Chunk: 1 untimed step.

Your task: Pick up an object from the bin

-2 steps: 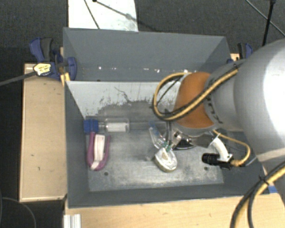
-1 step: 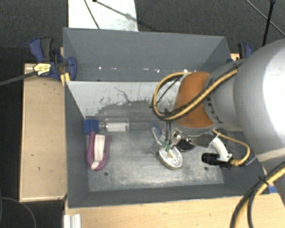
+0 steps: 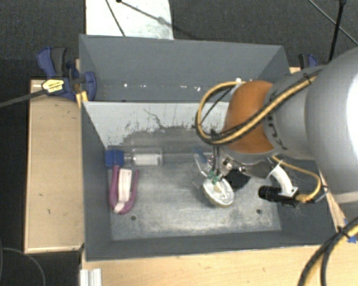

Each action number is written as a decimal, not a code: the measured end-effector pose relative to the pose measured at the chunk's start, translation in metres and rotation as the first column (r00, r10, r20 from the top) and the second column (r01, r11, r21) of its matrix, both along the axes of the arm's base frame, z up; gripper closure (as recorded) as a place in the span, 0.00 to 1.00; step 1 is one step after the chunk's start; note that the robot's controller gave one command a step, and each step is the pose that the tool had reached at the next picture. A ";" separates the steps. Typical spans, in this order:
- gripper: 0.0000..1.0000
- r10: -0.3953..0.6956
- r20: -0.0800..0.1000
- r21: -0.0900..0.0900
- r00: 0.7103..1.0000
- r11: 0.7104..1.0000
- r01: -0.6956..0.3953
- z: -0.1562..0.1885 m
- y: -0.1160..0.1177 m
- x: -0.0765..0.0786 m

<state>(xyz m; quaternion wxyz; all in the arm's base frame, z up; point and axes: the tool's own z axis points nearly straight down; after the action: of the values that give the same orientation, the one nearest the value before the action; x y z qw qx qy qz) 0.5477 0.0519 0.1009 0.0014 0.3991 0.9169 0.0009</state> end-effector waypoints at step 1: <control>1.00 0.007 0.003 0.000 1.000 1.000 -0.007 0.059 0.000 0.002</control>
Offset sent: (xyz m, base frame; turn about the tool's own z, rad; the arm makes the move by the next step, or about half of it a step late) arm -0.0001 -0.0001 0.0550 0.0000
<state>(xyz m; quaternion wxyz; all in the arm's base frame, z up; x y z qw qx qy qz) 0.5493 0.0517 0.1596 0.0027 0.3959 0.9183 0.0016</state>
